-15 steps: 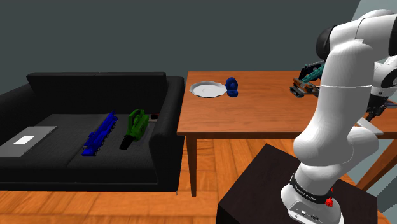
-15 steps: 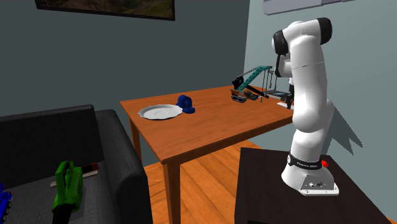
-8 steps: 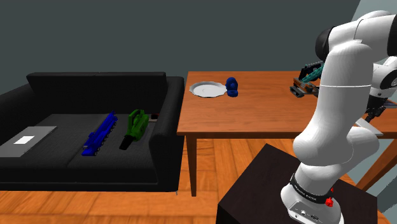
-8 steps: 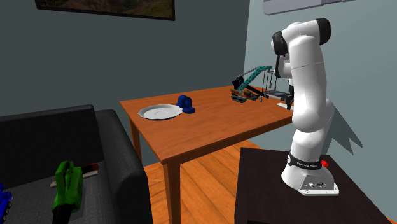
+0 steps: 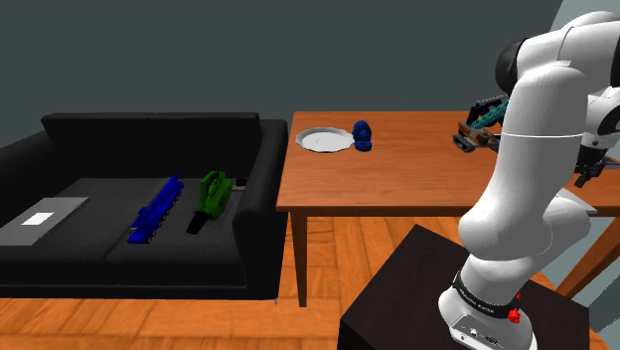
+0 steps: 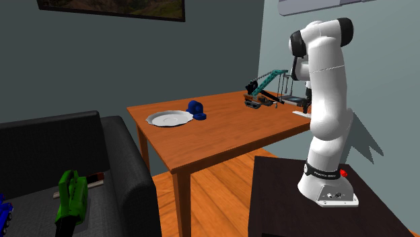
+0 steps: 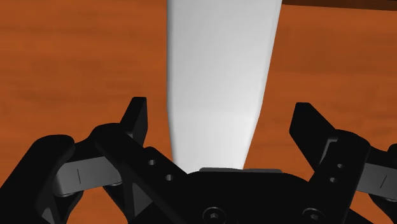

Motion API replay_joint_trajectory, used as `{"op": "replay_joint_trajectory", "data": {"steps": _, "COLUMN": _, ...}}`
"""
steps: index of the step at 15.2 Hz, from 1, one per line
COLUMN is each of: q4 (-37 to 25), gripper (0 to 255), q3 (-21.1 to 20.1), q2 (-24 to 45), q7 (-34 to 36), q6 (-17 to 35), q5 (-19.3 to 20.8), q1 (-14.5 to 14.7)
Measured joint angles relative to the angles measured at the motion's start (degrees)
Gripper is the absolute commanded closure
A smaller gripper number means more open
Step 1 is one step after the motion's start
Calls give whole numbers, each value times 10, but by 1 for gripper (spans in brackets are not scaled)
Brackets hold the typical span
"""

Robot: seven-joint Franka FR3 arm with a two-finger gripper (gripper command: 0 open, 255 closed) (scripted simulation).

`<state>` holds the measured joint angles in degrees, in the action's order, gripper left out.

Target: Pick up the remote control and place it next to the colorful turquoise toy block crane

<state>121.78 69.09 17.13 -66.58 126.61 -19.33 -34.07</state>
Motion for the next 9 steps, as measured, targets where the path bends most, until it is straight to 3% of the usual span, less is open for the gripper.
{"op": "replay_joint_trajectory", "data": {"steps": 3, "q4": -19, "gripper": 0, "q3": 37, "q2": -32, "q7": 28, "q6": -33, "q5": 41, "q1": 37}}
{"op": "replay_joint_trajectory", "data": {"steps": 9, "q4": -23, "gripper": 0, "q3": 45, "q2": -39, "q7": 33, "q6": -40, "q5": 49, "q1": 43}}
